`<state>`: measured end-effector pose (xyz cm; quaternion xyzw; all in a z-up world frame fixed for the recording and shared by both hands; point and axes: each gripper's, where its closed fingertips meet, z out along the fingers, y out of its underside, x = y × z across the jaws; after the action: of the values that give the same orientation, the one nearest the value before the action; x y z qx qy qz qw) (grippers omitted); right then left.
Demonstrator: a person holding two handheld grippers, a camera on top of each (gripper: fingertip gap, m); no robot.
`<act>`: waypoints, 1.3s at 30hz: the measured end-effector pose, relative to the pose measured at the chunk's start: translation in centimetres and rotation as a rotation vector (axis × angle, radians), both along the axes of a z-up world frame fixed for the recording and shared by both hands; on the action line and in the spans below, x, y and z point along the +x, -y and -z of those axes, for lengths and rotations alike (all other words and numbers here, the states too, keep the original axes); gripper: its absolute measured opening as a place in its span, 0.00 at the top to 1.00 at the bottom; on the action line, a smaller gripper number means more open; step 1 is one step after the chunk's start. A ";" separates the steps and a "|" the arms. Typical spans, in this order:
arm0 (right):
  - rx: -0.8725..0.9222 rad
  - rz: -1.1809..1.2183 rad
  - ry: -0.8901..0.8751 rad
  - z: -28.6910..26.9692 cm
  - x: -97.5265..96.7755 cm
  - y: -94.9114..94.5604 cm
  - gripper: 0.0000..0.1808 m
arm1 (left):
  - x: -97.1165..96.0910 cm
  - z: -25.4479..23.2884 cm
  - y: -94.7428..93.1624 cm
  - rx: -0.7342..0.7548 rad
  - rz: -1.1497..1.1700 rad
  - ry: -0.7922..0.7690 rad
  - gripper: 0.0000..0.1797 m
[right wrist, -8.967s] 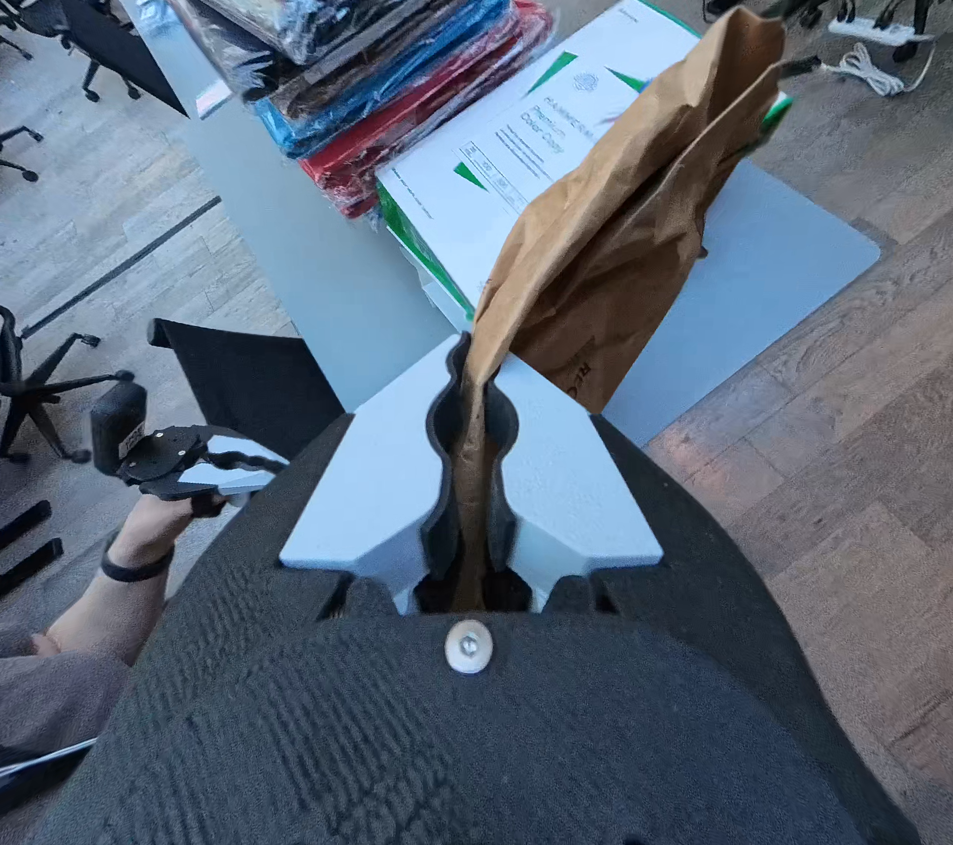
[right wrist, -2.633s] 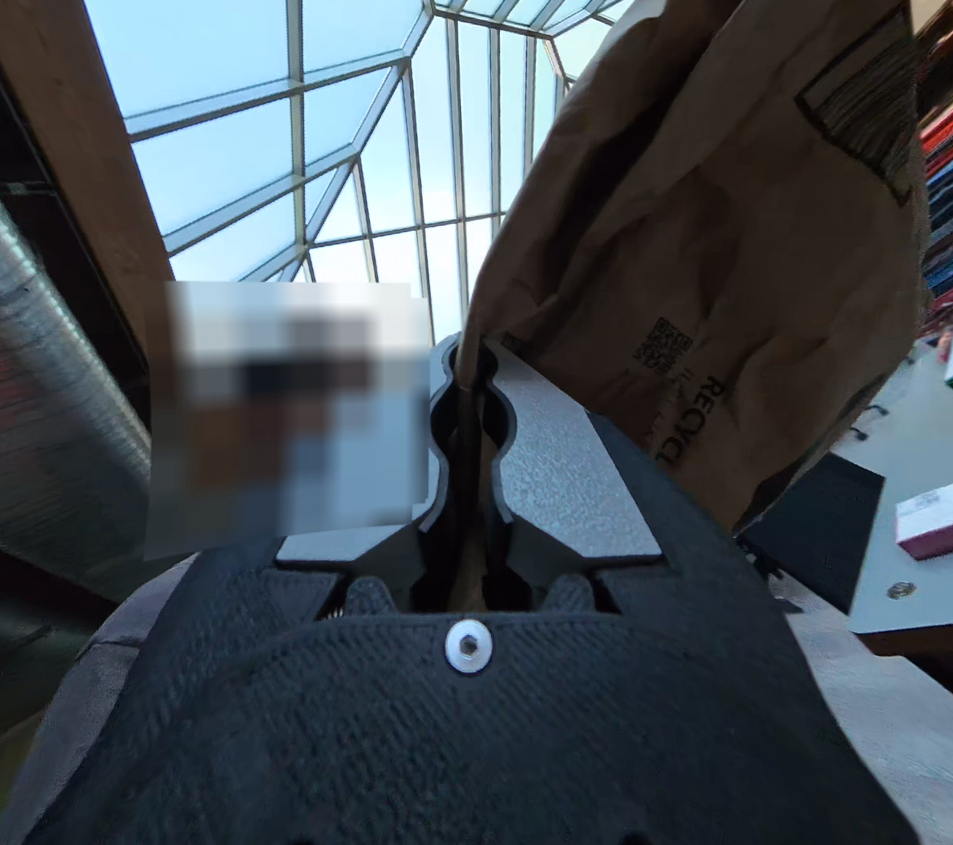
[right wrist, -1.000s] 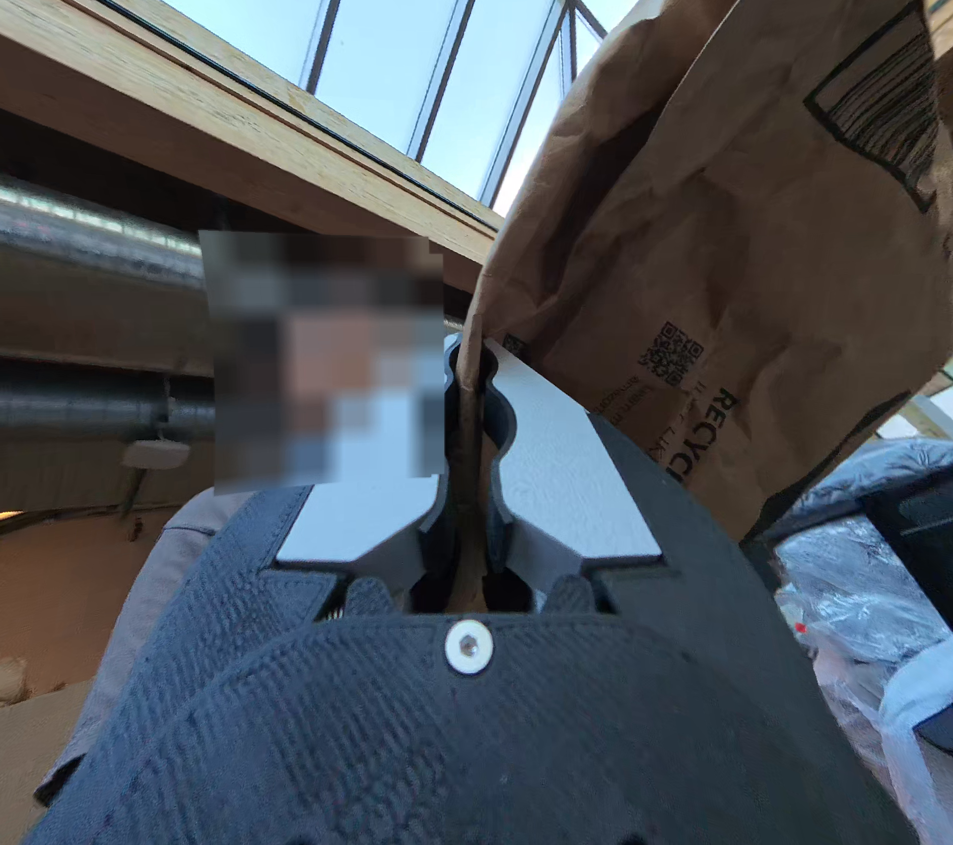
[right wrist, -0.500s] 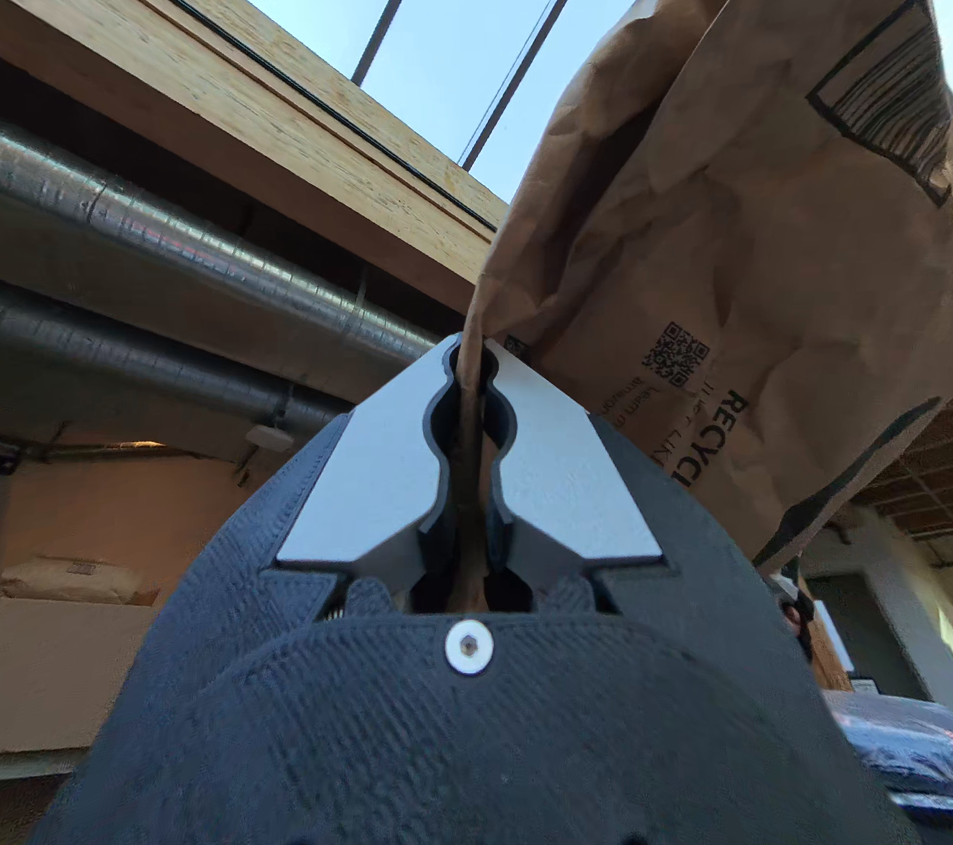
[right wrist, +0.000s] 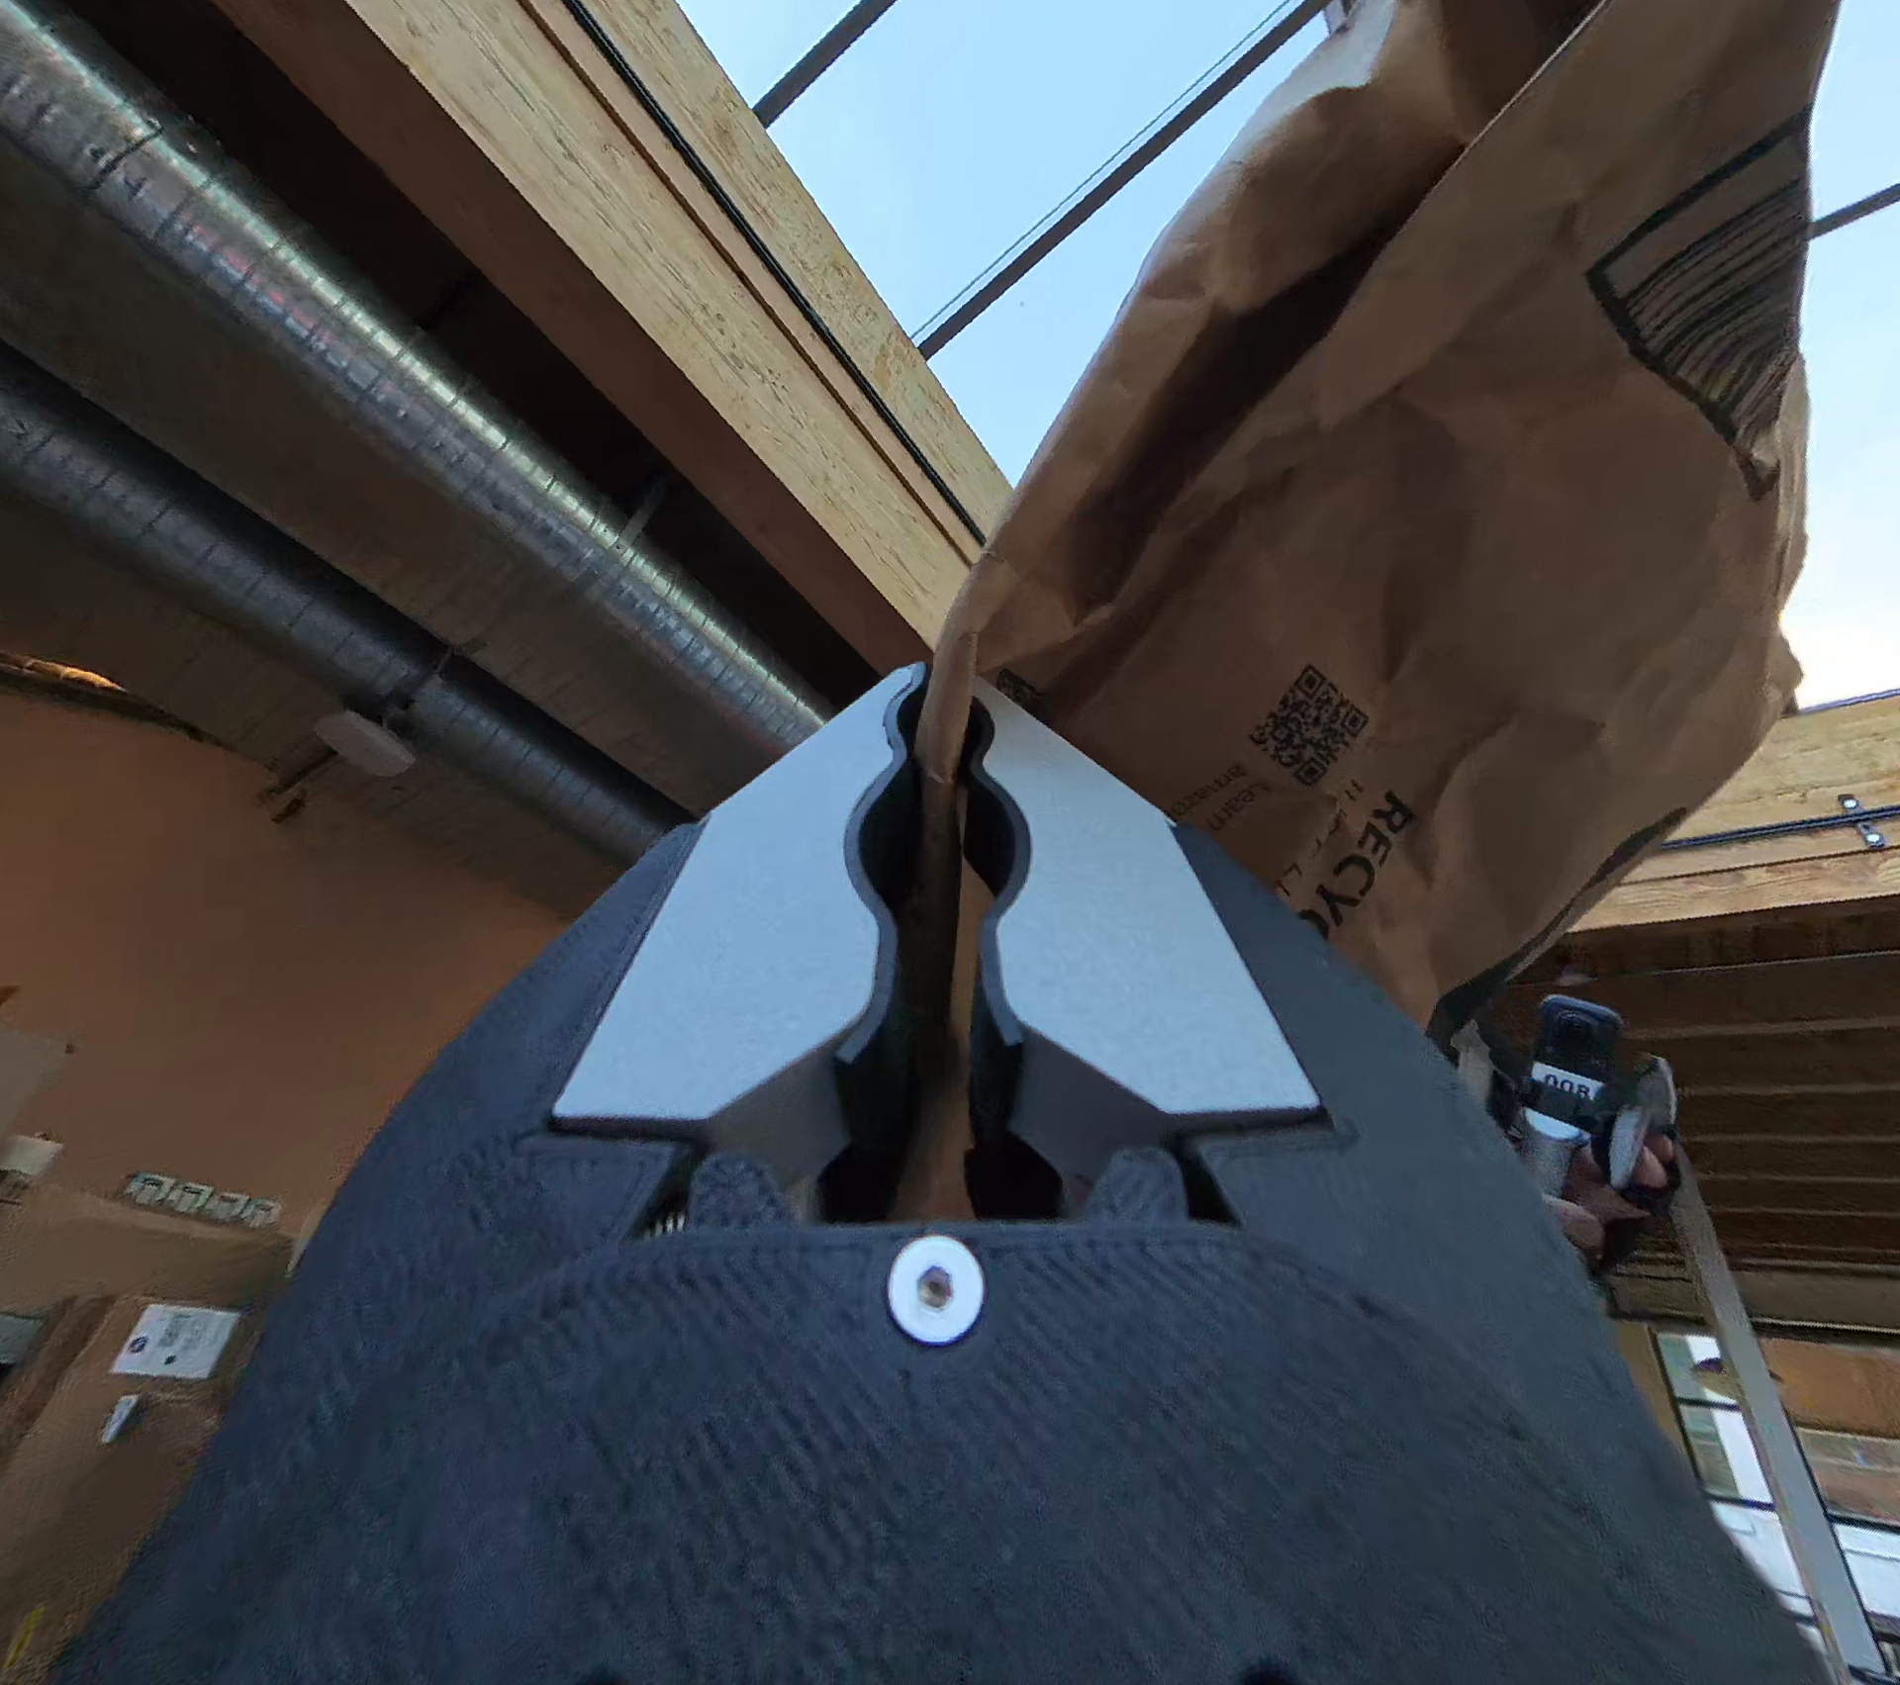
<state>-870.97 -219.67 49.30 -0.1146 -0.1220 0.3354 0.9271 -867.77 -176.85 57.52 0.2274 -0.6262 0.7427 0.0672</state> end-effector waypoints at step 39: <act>-0.435 1.533 -1.136 23.2 5.2 -1.8 0.73 | 30.7 16.1 16.9 0.476 0.895 0.210 1.00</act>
<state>-865.82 -217.89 26.15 -0.1527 0.5150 -0.3377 0.7729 -837.08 -193.78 41.40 -0.1295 -0.8171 0.4971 0.2616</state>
